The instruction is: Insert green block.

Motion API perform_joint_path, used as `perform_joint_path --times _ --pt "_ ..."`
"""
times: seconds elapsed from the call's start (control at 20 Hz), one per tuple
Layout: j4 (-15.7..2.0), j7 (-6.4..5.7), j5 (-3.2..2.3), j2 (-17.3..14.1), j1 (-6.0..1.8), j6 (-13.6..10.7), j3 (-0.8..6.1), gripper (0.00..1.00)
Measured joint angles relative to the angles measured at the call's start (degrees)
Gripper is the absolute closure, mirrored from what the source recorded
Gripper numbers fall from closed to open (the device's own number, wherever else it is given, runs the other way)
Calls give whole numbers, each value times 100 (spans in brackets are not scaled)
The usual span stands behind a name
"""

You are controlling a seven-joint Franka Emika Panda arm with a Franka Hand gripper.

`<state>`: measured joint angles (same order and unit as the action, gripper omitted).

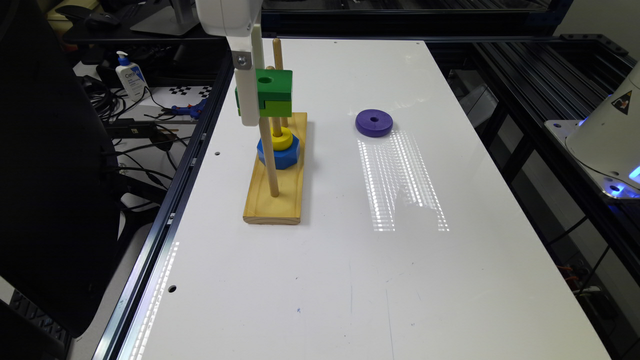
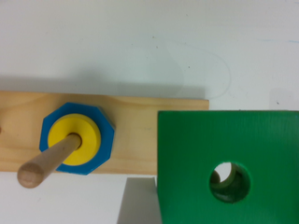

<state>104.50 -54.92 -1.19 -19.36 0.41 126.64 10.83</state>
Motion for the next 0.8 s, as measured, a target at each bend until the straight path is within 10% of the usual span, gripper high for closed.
perform_joint_path --times 0.8 --pt "-113 0 -42 -299 -1 157 -16 100"
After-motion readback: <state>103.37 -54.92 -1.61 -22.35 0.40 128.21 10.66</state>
